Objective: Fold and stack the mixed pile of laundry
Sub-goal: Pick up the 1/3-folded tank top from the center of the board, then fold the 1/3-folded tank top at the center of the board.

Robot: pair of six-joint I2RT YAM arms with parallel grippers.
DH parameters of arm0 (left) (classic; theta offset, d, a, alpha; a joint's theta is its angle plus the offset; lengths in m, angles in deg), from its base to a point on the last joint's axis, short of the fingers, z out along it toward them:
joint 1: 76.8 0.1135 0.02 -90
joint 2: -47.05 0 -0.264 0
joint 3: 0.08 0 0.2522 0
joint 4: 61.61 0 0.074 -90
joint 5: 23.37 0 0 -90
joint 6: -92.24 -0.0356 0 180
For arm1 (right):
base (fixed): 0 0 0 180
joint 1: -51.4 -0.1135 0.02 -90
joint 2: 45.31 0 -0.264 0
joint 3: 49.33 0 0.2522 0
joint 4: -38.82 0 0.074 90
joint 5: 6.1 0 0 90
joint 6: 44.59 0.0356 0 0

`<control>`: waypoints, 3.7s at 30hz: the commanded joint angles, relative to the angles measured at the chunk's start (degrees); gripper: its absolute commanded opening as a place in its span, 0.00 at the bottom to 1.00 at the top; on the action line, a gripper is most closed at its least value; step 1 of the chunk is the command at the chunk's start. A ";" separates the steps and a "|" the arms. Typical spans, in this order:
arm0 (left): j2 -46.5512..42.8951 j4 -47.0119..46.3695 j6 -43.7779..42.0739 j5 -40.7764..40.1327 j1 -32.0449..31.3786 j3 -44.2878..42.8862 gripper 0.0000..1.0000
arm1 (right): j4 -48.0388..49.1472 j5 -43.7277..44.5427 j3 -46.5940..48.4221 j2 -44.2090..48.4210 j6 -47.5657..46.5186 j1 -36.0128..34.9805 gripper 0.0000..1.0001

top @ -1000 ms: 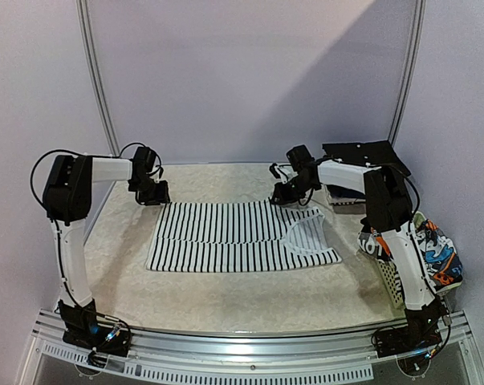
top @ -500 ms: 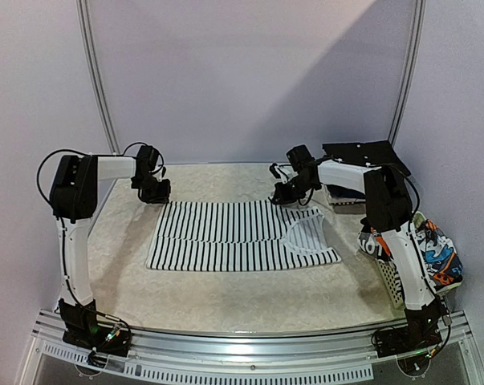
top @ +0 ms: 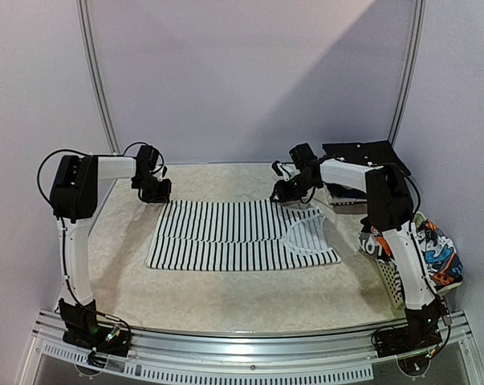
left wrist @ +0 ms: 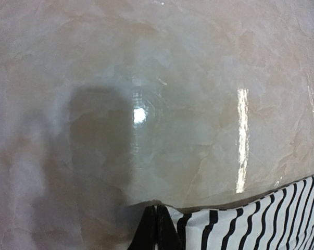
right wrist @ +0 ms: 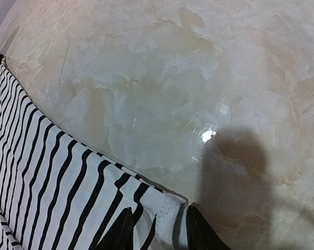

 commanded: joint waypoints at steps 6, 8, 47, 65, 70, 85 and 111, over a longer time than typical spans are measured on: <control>-0.41 -0.20 0.15 0.24 0.55 2.25 0.00 | 3.90 -4.75 0.54 -0.36 3.79 1.83 0.30; -0.36 -0.27 0.11 0.38 0.57 2.25 0.00 | 4.30 -5.52 0.66 -0.68 4.23 1.86 0.29; -1.81 -2.68 0.47 1.70 0.58 3.96 0.00 | 2.37 -5.93 2.38 -1.99 4.80 1.82 0.00; -11.34 -8.50 1.57 3.22 0.64 12.71 0.00 | 0.97 -4.67 -4.87 6.07 2.39 1.79 0.00; -12.90 -9.25 0.31 4.53 0.67 13.37 0.00 | 0.47 -3.74 -7.17 8.62 1.56 1.22 0.00; -19.32 -8.31 -2.48 4.80 0.05 19.09 0.00 | 2.06 0.57 -17.07 16.14 0.90 -1.77 0.00; -24.62 -14.00 -0.05 2.48 -1.08 32.31 0.00 | 6.92 3.55 -31.47 24.12 2.00 -3.93 0.03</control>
